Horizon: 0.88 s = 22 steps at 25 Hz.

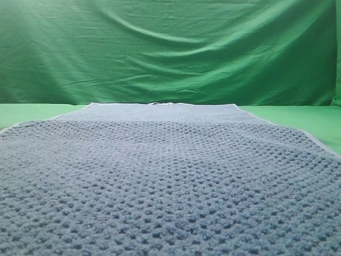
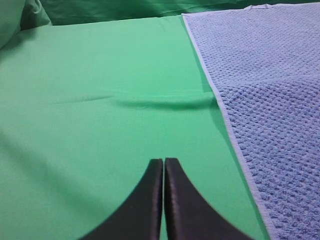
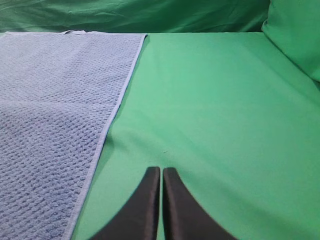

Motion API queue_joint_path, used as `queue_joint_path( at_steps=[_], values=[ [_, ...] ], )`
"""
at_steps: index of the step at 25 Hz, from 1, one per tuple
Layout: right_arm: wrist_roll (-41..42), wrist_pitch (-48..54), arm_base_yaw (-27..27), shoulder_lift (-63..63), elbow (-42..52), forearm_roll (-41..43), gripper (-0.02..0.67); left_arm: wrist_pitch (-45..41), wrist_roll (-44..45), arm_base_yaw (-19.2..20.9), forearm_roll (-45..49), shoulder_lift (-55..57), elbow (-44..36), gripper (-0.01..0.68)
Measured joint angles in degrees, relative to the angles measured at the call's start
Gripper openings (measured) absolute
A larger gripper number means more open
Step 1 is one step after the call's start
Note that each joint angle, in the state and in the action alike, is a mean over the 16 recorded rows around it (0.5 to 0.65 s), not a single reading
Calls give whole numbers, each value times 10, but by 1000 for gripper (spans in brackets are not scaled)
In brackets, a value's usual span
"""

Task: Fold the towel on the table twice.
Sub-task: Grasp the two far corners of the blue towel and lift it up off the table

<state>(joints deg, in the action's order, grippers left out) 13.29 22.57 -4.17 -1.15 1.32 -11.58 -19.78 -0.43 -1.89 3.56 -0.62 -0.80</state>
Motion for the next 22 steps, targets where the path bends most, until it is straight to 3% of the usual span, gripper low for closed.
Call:
queue_joint_path(
  at_steps=[22],
  values=[
    [0,-1,0,0,0,0,0,1,2,0,18,0,0,0]
  ],
)
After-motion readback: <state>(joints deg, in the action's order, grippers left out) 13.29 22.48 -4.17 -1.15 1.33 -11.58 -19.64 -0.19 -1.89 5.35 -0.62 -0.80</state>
